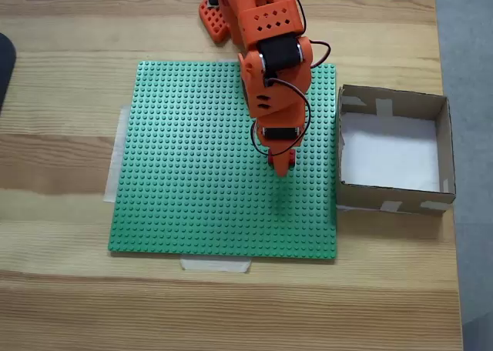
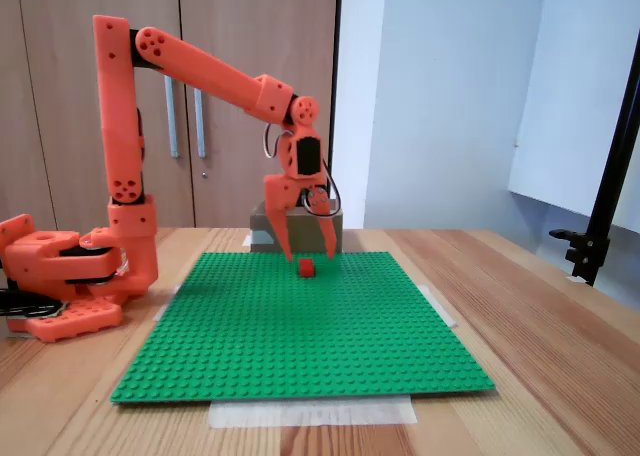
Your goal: Pick the red lego block and put it in the box.
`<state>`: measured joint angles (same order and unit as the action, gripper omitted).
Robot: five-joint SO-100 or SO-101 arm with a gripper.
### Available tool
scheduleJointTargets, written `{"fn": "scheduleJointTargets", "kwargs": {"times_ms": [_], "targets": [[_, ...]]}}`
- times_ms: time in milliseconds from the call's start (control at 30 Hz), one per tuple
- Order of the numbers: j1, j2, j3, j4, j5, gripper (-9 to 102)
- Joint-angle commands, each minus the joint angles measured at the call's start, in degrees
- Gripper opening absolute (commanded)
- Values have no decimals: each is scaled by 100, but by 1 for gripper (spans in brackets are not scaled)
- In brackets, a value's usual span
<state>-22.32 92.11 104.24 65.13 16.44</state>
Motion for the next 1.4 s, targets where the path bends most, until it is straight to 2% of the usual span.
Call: {"fn": "scheduleJointTargets", "kwargs": {"times_ms": [0,733,1367], "targets": [[0,26,26,-97,-62,30],[26,-35,360,-633,-141,30],[44,-97,360,-826,-334,19]]}}
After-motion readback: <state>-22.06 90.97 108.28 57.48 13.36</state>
